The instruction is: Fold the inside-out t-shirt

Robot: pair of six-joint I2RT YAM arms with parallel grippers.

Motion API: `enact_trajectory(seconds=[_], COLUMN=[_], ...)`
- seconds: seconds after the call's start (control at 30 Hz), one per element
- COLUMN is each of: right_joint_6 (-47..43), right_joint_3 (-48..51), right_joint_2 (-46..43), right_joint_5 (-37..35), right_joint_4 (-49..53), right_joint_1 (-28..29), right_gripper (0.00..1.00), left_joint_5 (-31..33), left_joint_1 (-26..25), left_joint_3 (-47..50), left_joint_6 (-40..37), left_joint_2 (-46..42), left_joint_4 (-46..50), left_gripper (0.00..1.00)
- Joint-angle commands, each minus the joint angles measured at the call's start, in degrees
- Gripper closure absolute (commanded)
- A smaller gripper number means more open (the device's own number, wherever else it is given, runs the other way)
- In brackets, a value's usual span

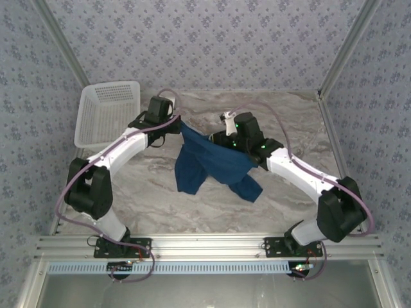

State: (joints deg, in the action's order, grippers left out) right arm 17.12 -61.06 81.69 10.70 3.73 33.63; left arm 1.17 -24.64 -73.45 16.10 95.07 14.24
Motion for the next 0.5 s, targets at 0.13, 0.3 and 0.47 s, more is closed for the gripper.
enact_trajectory(seconds=[0.13, 0.3, 0.47], right_joint_6=[2.46, 1.18, 4.08], right_joint_3=[-6.18, -12.28, -14.02], right_joint_2=[0.07, 4.78, 5.01], right_joint_5=[-18.77, -19.58, -6.33], right_joint_4=[-8.24, -10.56, -20.71], right_joint_1=[0.55, 1.70, 0.50], right_gripper=[1.00, 1.00, 1.00], left_joint_5=[-18.34, -20.51, -11.39], left_joint_1=[-0.14, -0.23, -0.58], left_joint_3=[14.06, 20.54, 19.44], left_joint_6=[1.45, 4.11, 1.49], left_joint_2=[-7.68, -14.15, -12.82], left_joint_4=[-18.61, -25.03, -17.47], left_gripper=[1.00, 1.00, 1.00])
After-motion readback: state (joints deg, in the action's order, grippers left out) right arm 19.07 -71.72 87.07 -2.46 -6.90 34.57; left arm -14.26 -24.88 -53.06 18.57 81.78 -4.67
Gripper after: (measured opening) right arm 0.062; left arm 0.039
